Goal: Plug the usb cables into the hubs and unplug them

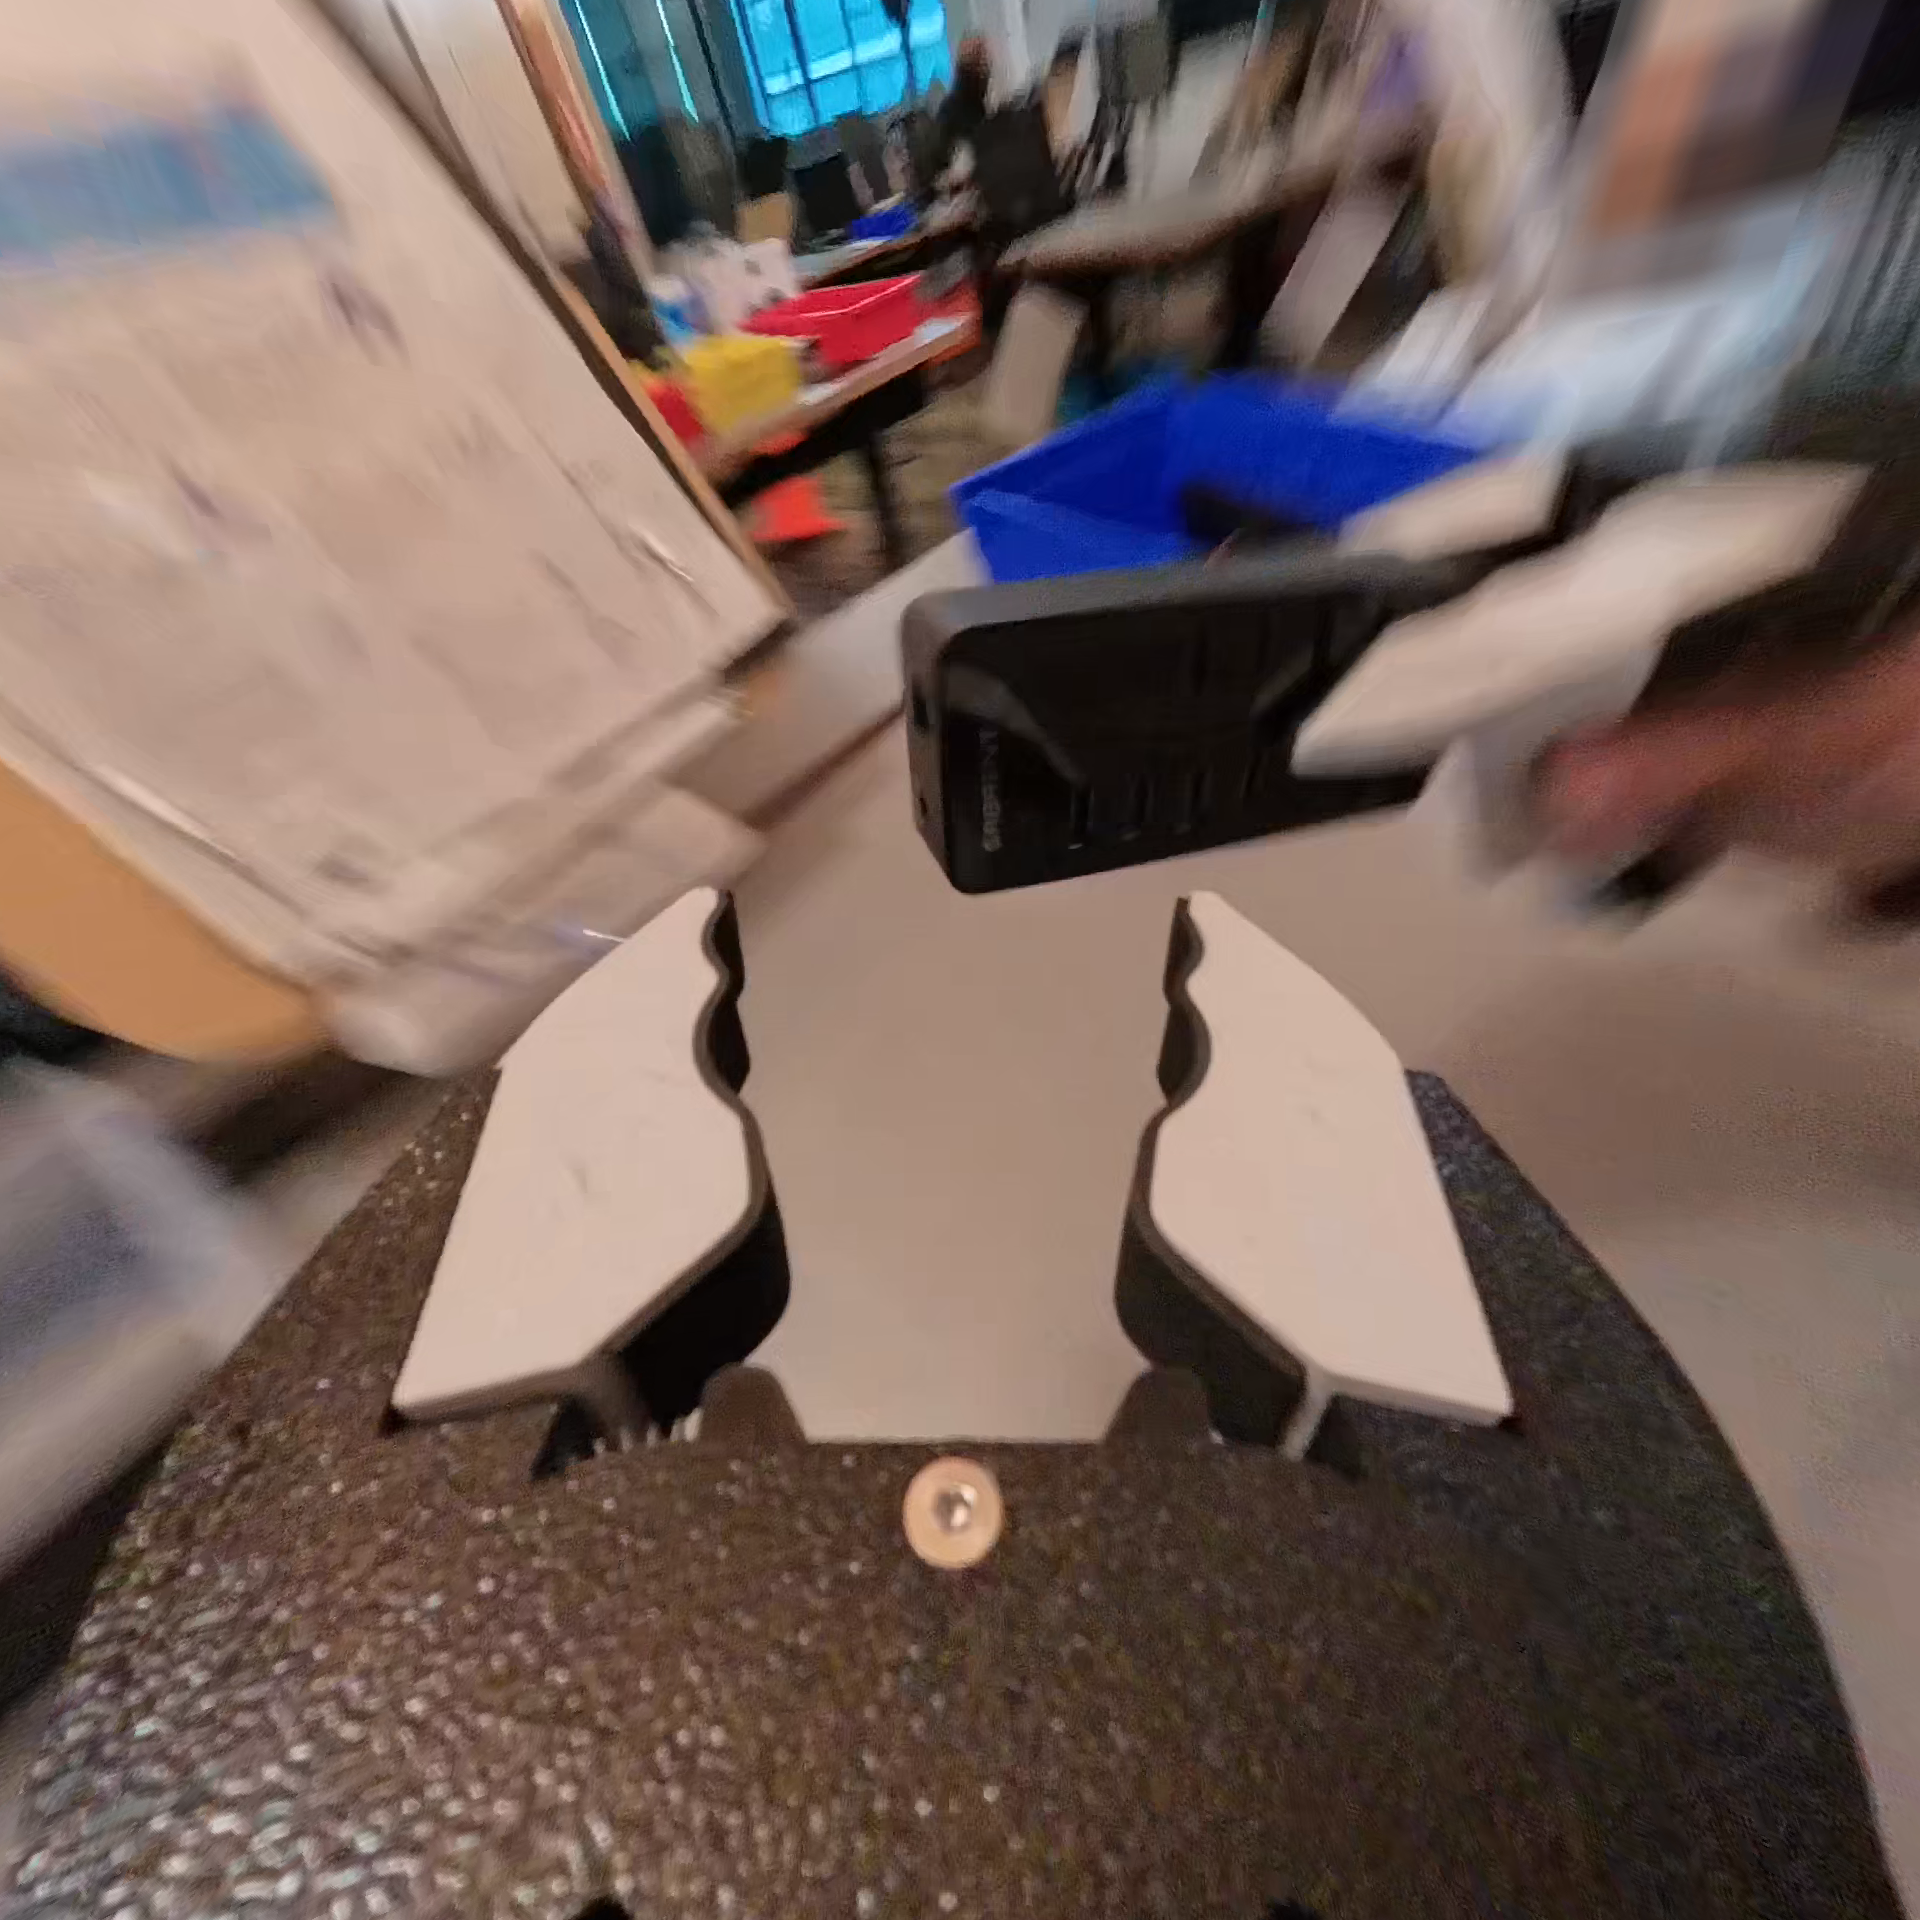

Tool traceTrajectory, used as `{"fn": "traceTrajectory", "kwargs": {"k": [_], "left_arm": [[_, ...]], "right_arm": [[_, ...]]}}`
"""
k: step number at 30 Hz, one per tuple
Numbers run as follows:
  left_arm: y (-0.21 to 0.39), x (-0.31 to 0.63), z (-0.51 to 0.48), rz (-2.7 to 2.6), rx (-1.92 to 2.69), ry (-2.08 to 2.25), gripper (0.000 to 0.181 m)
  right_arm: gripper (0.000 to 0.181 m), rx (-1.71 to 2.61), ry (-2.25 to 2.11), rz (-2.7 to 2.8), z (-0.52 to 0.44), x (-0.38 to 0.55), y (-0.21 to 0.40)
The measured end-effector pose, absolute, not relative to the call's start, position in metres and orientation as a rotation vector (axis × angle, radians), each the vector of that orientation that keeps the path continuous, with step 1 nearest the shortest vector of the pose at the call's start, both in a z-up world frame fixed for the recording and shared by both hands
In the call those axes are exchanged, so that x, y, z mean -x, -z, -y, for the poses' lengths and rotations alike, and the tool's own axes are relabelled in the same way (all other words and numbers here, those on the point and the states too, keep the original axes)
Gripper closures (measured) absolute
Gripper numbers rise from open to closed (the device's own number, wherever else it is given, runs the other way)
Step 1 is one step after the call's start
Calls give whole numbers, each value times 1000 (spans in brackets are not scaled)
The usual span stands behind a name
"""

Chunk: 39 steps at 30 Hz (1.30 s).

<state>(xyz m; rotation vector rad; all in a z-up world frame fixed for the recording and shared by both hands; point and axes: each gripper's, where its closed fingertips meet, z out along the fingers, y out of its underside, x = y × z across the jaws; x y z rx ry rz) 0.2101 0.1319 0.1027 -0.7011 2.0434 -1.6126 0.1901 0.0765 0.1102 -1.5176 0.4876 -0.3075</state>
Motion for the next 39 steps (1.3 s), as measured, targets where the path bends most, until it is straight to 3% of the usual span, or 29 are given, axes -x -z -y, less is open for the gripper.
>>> {"fn": "traceTrajectory", "kwargs": {"k": [3, 5, 8, 10, 11, 15, 18, 22, 26, 30, 35, 39], "left_arm": [[-105, -197, -113, -2000, 1414, 2329, 99], [-102, -194, -104, -1908, 1660, 2584, 92], [-97, -192, -96, -1795, 1856, 2753, 90], [-91, -193, -92, -1759, 1940, 2780, 99], [-88, -193, -91, -1753, 1968, 2795, 113], [-80, -190, -90, -1830, 1956, 2769, 114], [-87, -189, -91, -1901, 1794, 2769, 115], [-103, -189, -94, -2163, 1224, 2514, 115], [-122, -172, -90, -2356, 602, 2310, 114], [-112, -158, -81, -2501, 206, 2048, 114], [-94, -148, -69, -2619, 43, 1843, 115], [-88, -140, -64, -2647, -17, 1829, 114]], "right_arm": [[152, 1541, 507, -458, -67, -191, -111], [152, 1583, 616, -401, -70, -187, -107], [152, 1678, 672, -308, -81, -176, -93], [152, 1722, 665, -259, -88, -168, -84], [152, 1735, 636, -250, -92, -164, -81], [152, 1765, 581, -304, -91, -164, -69], [142, 1760, 515, -331, -90, -164, -70], [123, 1771, 313, -390, -89, -163, -71], [86, 1801, 50, -447, -90, -162, -60], [88, 1738, -211, -350, -111, -141, -65], [84, 1830, -119, -295, -129, -141, -52], [96, 1841, -68, -253, -136, -140, -48]]}}
